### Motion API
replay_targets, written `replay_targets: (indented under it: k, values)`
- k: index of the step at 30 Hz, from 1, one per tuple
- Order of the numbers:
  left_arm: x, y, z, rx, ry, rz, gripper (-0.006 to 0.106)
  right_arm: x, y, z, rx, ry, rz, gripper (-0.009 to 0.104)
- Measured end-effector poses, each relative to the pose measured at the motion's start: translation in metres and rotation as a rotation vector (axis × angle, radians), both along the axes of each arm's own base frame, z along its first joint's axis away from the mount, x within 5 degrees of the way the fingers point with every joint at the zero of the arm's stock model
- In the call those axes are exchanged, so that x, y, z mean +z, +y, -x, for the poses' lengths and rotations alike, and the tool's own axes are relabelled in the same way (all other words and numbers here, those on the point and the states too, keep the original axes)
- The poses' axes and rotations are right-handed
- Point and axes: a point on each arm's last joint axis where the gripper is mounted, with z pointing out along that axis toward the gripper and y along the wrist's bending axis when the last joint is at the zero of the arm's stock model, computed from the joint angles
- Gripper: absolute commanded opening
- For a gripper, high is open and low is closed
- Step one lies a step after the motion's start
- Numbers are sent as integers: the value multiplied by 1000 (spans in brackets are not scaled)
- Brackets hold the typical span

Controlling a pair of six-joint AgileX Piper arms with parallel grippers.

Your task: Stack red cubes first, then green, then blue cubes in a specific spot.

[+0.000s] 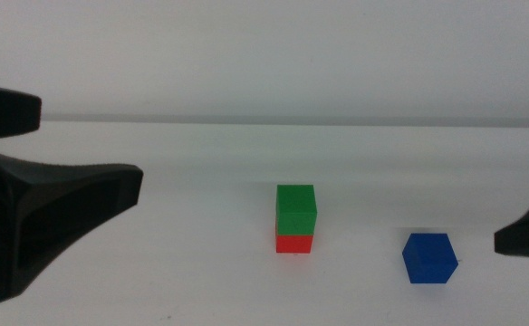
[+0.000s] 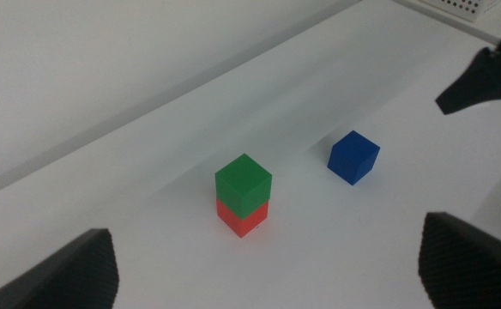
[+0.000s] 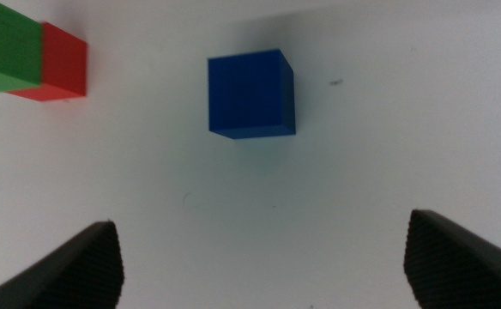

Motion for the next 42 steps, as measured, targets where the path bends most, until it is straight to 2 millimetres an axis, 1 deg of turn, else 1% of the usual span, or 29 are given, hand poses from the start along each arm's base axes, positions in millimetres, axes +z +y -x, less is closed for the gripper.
replay_targets:
  k: [3,6,8,11,14,16,19,28,37,42]
  values:
    - [0,0,0,0,0,0,94,-2,2,-20,-13,63,7,87]
    - [0,0,0,0,0,0,94,-9,9,-41,-17,141,70,87]
    - [0,0,0,0,0,0,94,-14,19,-52,-4,180,118,87]
    - [0,0,0,0,0,0,94,-20,37,-68,-20,227,136,86]
    - [0,0,0,0,0,0,94,-34,52,-79,-28,281,150,84]
    - [0,0,0,0,0,0,94,-44,58,-83,-35,316,166,83]
    - [0,0,0,0,0,0,94,-56,61,-88,-48,357,190,81]
    - [0,0,0,0,0,0,94,-70,59,-97,-58,366,236,81]
    - [0,0,0,0,0,-1,94,-95,62,-111,-45,369,262,81]
    - [0,0,0,0,0,-1,94,-106,64,-118,-40,359,258,77]
